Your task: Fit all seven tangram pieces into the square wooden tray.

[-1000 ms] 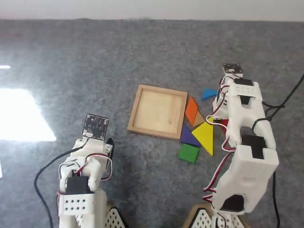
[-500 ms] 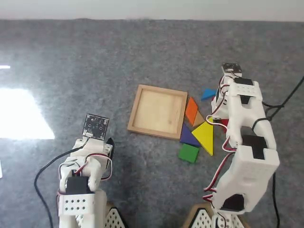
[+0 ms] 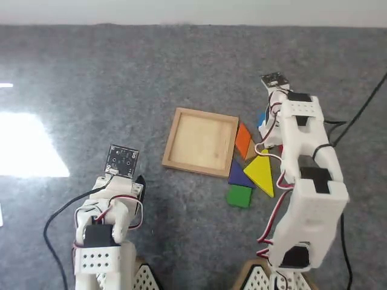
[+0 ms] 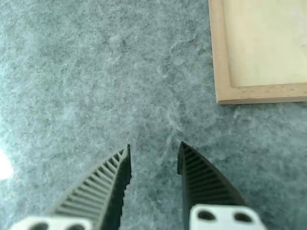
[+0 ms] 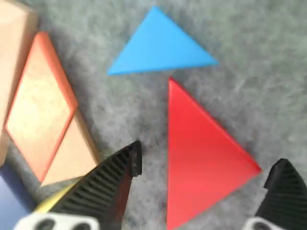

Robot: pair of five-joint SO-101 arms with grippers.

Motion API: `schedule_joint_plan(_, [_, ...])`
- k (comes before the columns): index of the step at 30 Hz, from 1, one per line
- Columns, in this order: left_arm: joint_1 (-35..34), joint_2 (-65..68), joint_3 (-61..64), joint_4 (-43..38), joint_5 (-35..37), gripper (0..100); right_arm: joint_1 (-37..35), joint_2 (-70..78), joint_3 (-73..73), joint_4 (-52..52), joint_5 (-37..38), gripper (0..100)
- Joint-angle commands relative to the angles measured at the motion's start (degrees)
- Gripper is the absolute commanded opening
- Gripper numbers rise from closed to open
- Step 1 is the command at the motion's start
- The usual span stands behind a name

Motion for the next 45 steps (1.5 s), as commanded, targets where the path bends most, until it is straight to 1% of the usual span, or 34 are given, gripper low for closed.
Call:
schedule_joint_plan(1, [-0.35,-0.88,-0.48,0.00,-0.79,15,-0.40,2.15,-3.08,-0.84,0.79,38.8])
schedule_joint_plan(7, [-0.35,-0.88,-0.48,0.00,-0.79,15,0.84,2.95,-2.81,-0.31,0.26,38.7])
schedule_joint_plan(10, [-0.35,-0.88,-0.48,0.00,-0.79,15,2.51,2.86,-2.64,1.63,-1.49,38.7])
schedule_joint_plan(14, [-0.35,-0.88,-0.48,0.00,-0.79,15,5.23,2.86,-2.64,1.45,-2.11,38.7])
schedule_joint_plan(21, [-0.35,-0.88,-0.48,0.00,-0.79,15,4.62,3.12,-2.81,0.31,-2.02,38.4])
schedule_joint_plan(22, [-0.35,-0.88,-0.48,0.00,-0.79,15,4.79,3.12,-2.73,0.57,-2.02,37.0])
schedule_joint_plan(26, [-0.35,-0.88,-0.48,0.00,-0.79,15,4.97,3.12,-2.73,0.84,-2.11,25.2])
schedule_joint_plan(27, [-0.35,-0.88,-0.48,0.00,-0.79,15,4.88,3.12,-2.73,0.84,-2.11,24.0])
schedule_joint_plan(33, [-0.35,-0.88,-0.48,0.00,-0.79,15,4.88,3.12,-2.73,1.01,-2.29,23.8])
schedule_joint_plan(37, [-0.35,-0.88,-0.48,0.00,-0.79,15,4.88,2.95,-2.73,1.01,-4.31,23.8])
schedule_joint_plan(41, [-0.35,-0.88,-0.48,0.00,-0.79,15,4.88,2.68,-3.16,1.10,-4.31,23.8])
schedule_joint_plan(45, [-0.35,-0.88,-0.48,0.00,-0.79,15,4.62,-0.66,-3.78,3.21,-4.57,23.8])
